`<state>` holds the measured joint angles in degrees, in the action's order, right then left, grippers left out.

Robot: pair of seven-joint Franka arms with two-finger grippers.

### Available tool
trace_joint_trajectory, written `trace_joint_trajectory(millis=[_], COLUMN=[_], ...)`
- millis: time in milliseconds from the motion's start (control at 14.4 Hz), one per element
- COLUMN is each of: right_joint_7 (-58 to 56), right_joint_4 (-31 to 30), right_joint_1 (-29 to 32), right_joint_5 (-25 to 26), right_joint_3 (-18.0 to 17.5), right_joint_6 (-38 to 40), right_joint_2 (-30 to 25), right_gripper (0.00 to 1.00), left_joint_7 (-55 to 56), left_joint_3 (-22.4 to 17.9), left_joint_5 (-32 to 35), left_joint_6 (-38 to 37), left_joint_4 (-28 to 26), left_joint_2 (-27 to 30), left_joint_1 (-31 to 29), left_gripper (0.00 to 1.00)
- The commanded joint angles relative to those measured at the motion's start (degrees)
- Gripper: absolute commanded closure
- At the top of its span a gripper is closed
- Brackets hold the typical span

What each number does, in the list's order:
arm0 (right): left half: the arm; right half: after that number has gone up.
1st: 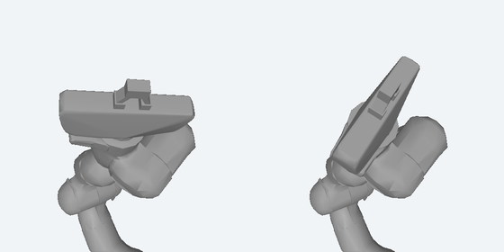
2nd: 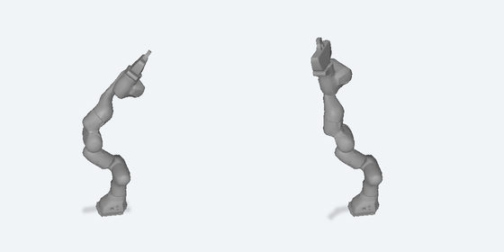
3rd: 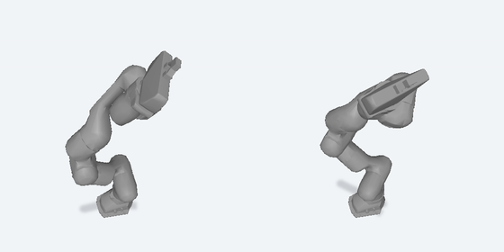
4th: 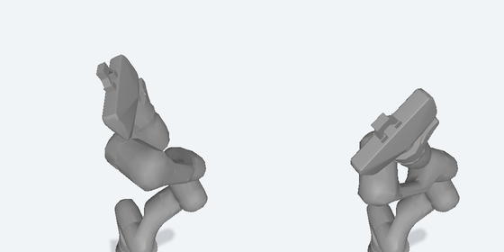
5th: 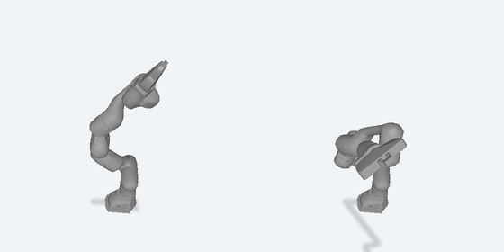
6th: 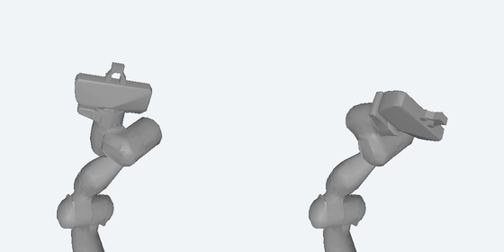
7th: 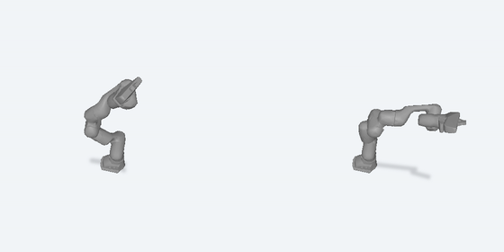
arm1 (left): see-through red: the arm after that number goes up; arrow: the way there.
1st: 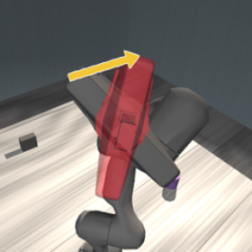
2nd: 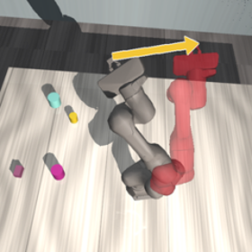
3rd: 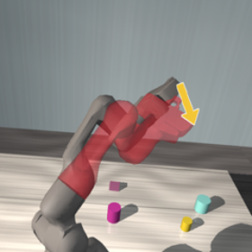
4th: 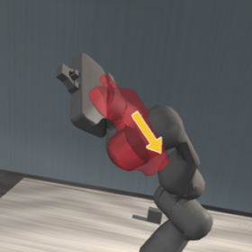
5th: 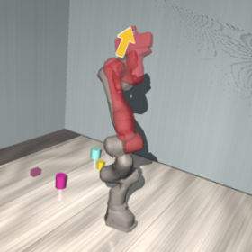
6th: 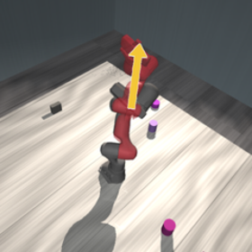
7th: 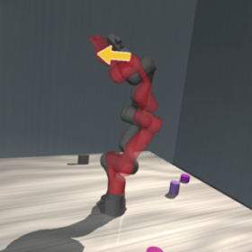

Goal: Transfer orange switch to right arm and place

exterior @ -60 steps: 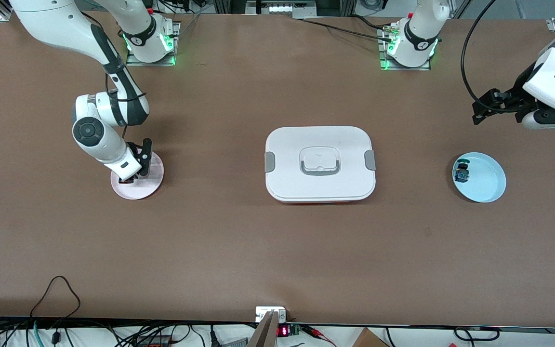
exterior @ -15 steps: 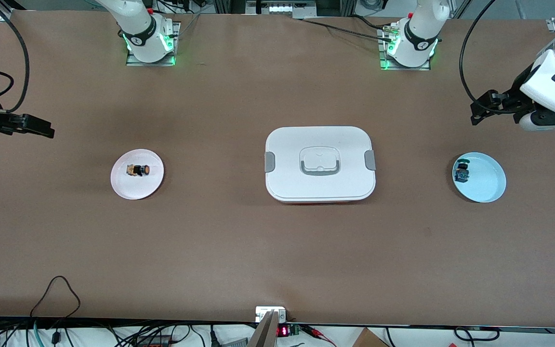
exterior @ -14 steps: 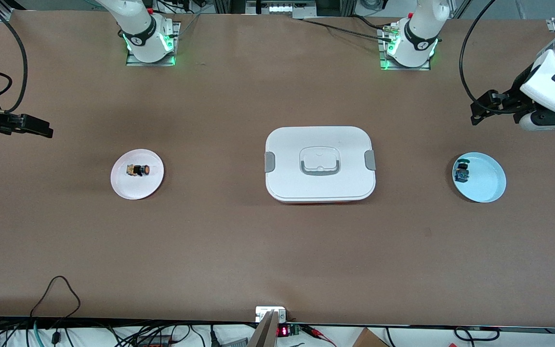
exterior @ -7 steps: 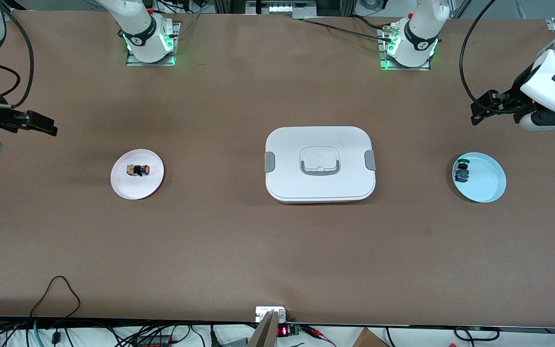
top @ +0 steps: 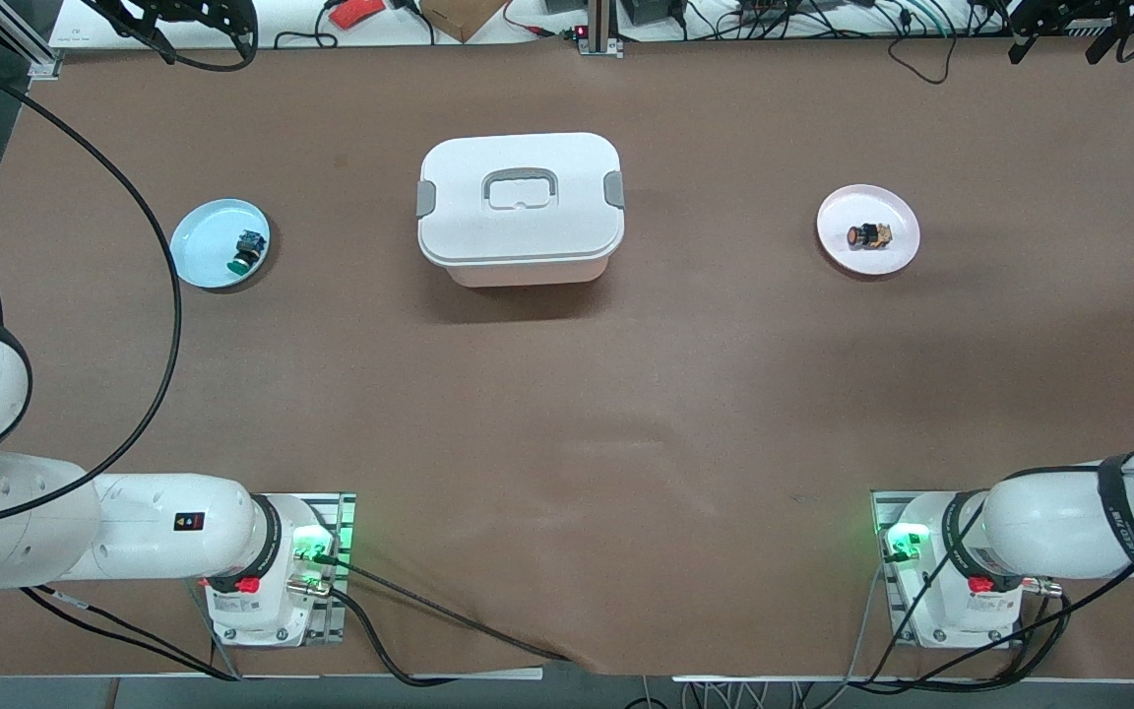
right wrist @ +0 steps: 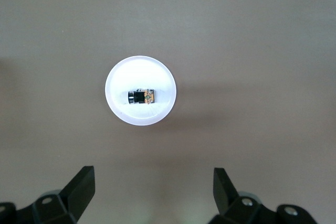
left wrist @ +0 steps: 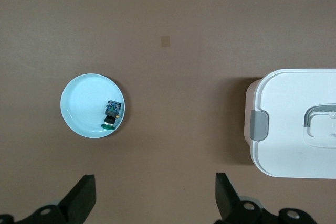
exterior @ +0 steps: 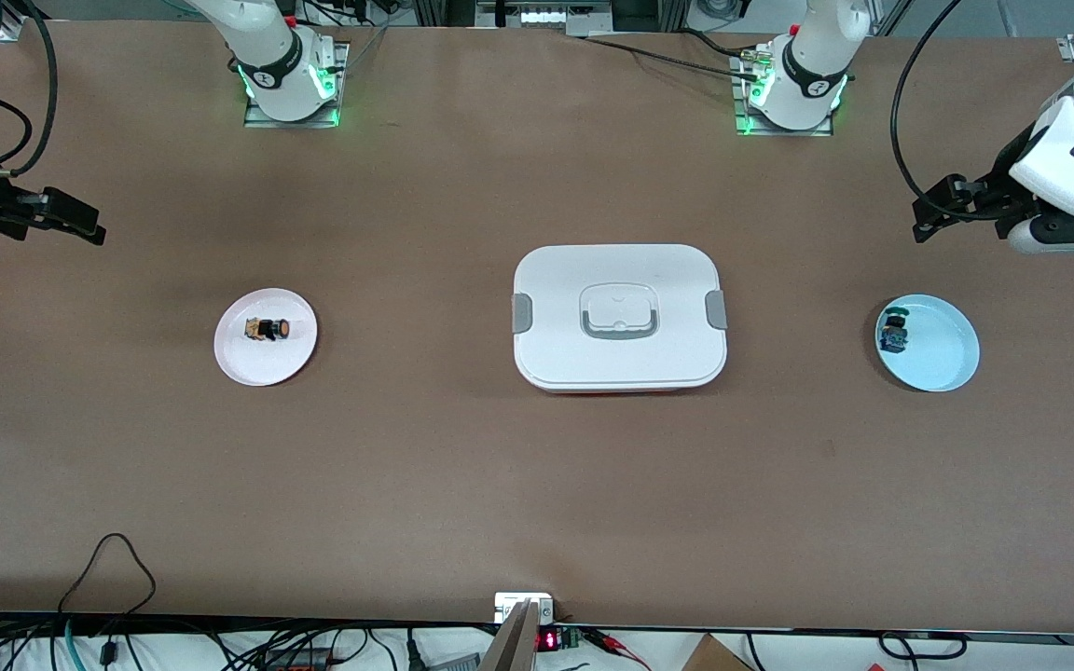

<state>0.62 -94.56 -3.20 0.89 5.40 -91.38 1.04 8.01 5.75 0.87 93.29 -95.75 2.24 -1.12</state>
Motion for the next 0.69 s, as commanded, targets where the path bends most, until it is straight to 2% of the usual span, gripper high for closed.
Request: trace_joint_trajectory(millis=[0, 625], right_joint_7=[-0.8, -1.0], right_joint_4=[-1.5, -1.3], right_joint_1=[-0.2, -0.9], right_joint_5=[-0.2, -0.2], right_joint_3=[-0.2, -0.3], right_joint_6=[0.2, 0.8], right_joint_2=[-1.6, -1.7], right_gripper=[0.00, 0.00], left_joint_7=[0.3, 0.3], left_joint_3=[0.0, 0.0], left_joint_5=[1.2, 1.2], left_joint_6=[-0.7, -0.7], left_joint_4=[1.4, 1.4], left_joint_2=[-0.7, -0.7], left_joint_1=[0.0, 0.0], left_gripper=[0.00, 0.00])
